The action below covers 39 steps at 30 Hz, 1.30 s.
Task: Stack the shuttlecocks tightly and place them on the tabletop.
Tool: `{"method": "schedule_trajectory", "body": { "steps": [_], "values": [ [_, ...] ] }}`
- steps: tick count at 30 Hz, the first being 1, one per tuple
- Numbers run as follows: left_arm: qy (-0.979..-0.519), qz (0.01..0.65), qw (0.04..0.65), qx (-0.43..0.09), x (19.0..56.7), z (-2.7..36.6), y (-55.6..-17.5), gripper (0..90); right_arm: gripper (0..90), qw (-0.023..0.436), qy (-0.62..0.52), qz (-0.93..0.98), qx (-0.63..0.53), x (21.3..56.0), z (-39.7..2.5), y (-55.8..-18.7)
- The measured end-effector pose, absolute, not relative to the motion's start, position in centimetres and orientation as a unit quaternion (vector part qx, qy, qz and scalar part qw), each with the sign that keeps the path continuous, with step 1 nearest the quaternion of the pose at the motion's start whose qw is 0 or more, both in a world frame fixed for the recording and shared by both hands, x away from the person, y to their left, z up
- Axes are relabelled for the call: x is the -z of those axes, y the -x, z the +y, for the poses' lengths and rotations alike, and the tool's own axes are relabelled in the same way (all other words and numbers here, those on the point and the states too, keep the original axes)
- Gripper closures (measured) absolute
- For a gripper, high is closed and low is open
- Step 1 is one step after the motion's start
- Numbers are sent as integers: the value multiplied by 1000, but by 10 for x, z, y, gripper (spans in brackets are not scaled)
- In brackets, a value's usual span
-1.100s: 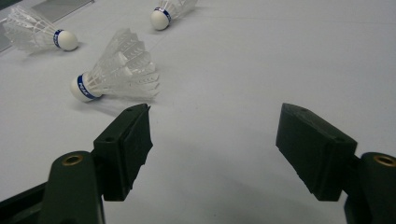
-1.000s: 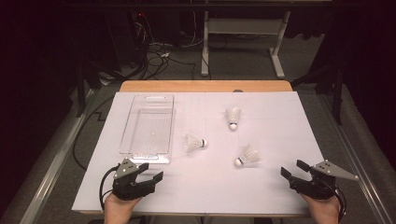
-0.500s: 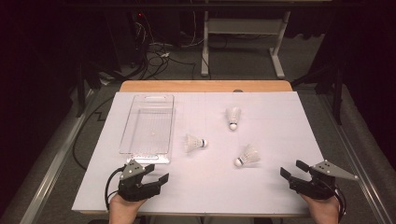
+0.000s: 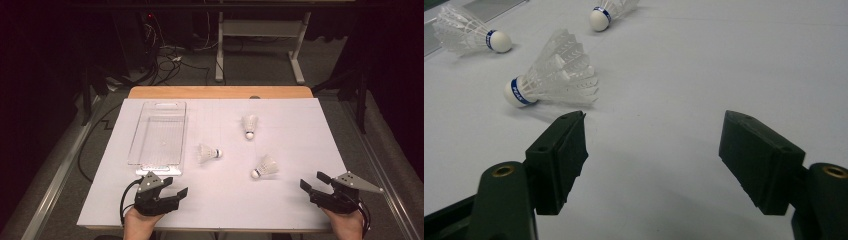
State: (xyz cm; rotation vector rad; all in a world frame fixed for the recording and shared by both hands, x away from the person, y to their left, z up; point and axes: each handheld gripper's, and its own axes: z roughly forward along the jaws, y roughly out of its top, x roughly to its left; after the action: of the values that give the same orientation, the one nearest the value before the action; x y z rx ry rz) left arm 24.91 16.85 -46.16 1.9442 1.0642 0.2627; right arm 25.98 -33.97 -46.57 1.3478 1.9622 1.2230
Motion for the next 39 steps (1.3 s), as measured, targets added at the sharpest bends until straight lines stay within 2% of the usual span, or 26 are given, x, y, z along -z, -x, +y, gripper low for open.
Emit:
{"method": "schedule_trajectory", "body": {
  "steps": [31, 39],
  "values": [
    [-793, 416, 437, -85, 462, 135, -262, 353, 273, 229, -488, 714, -446, 466, -340, -260],
    [-795, 419, 427, -95, 458, 126, -267, 355, 273, 227, -488, 715, -447, 466, -339, -260]
  ]
}}
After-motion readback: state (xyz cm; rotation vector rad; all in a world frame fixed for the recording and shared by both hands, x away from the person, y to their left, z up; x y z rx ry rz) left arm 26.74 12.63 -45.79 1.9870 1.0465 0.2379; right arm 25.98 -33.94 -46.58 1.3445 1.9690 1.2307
